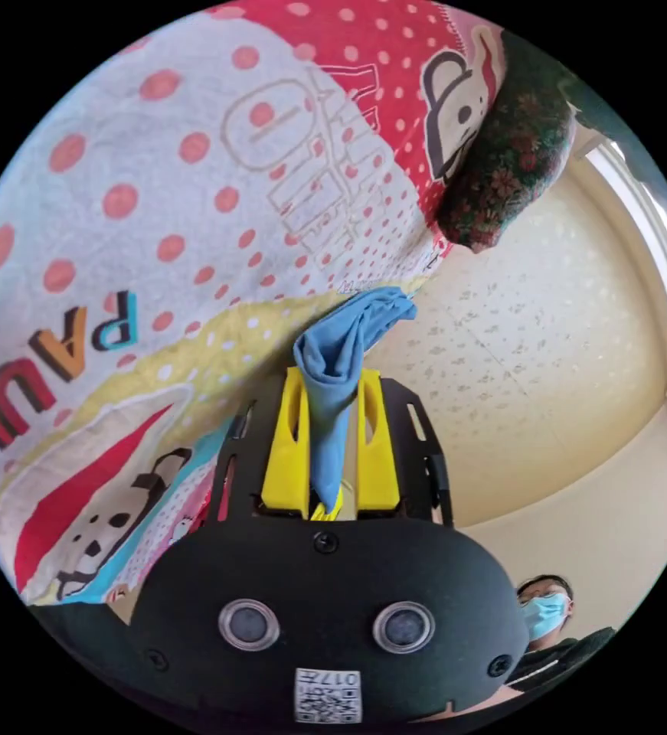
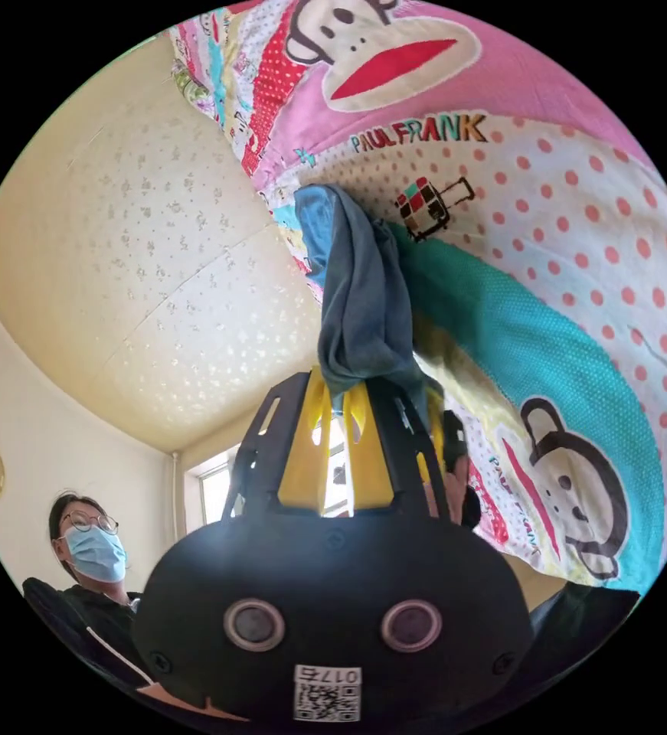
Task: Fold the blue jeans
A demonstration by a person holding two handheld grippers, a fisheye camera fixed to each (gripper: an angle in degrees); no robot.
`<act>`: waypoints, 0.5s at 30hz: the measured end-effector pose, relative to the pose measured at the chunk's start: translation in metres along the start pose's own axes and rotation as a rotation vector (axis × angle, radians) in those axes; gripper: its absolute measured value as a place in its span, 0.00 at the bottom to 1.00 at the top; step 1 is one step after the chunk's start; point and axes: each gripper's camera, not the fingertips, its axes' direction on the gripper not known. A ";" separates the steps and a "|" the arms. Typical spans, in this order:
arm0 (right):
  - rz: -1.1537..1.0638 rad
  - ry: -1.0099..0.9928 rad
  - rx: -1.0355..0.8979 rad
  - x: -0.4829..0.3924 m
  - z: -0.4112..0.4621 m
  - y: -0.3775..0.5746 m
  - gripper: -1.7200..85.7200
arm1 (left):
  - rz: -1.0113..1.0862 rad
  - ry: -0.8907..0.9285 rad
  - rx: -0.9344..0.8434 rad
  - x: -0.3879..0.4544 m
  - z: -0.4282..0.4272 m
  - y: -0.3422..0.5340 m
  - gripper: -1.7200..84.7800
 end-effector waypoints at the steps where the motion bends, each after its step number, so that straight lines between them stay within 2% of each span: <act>1: -0.021 0.039 -0.013 -0.009 -0.002 -0.002 0.05 | 0.001 0.054 -0.023 0.006 0.005 0.000 0.07; 2: -0.049 0.077 -0.026 -0.019 -0.004 -0.004 0.05 | 0.008 0.058 -0.043 0.012 0.008 0.000 0.07; 5: -0.056 0.090 -0.083 -0.047 -0.007 -0.004 0.05 | 0.135 -0.090 -0.186 0.063 0.014 0.009 0.07; 10: -0.111 0.199 -0.251 -0.108 -0.018 0.016 0.05 | 0.545 -0.435 -0.483 0.179 0.017 0.080 0.06; 12: -0.117 0.271 -0.313 -0.125 -0.026 0.030 0.05 | 0.652 -0.552 -0.572 0.200 0.015 0.114 0.06; 15: -0.070 0.380 -0.380 -0.136 -0.045 0.061 0.05 | 0.640 -0.669 -0.667 0.198 -0.002 0.160 0.06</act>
